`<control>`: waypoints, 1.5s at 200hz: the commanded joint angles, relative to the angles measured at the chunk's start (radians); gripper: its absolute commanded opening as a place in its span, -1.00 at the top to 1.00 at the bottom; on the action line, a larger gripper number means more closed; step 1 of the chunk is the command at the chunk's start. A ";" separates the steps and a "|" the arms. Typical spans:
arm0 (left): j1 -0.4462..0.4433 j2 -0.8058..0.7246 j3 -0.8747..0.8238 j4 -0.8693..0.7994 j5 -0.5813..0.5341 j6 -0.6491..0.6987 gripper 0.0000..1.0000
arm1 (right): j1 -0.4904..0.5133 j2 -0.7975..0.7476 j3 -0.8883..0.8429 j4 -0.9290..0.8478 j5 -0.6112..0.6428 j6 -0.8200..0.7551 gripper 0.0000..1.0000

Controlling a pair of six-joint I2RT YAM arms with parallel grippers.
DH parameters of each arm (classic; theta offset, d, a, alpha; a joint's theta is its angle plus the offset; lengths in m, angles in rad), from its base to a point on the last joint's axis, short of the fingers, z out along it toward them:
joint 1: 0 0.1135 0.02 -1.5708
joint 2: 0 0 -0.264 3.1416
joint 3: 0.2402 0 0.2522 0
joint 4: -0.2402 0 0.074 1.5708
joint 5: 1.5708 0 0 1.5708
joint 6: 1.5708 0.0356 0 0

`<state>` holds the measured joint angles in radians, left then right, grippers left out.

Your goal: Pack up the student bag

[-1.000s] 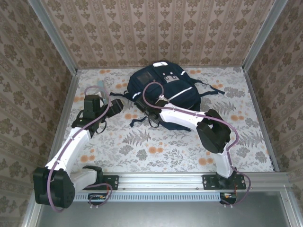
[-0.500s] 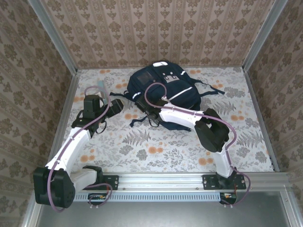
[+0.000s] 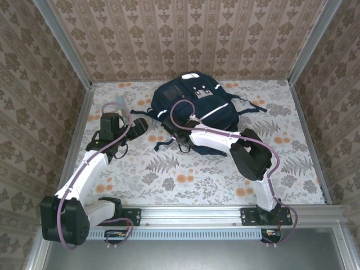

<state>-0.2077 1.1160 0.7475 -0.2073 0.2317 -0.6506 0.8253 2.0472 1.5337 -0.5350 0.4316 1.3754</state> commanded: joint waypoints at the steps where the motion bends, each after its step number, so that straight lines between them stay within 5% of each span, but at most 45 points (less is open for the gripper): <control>1: 0.008 0.041 -0.012 0.072 0.109 -0.050 -0.90 | -0.024 -0.072 -0.035 0.103 -0.083 -0.198 1.00; 47: -0.015 0.197 0.003 0.298 0.307 -0.156 -0.65 | -0.048 -0.147 -0.114 0.263 -0.311 -0.447 1.00; 108: -0.121 0.420 0.105 0.455 0.340 -0.248 -0.42 | -0.085 -0.213 -0.178 0.271 -0.425 -0.547 1.00; 151: -0.119 0.563 0.228 0.463 0.343 -0.308 -0.40 | -0.100 -0.233 -0.203 0.272 -0.444 -0.570 1.00; 201: -0.128 0.684 0.313 0.480 0.353 -0.323 -0.05 | -0.099 -0.224 -0.204 0.285 -0.462 -0.562 1.00; 260: -0.129 0.789 0.374 0.564 0.439 -0.359 -0.01 | -0.100 -0.217 -0.198 0.277 -0.476 -0.564 1.00; 300: -0.131 0.827 0.399 0.587 0.458 -0.371 0.24 | -0.100 -0.210 -0.195 0.273 -0.481 -0.561 1.00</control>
<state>-0.3336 1.9167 1.1091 0.3309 0.6491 -1.0054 0.7189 1.8530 1.3396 -0.2867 0.0116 0.8429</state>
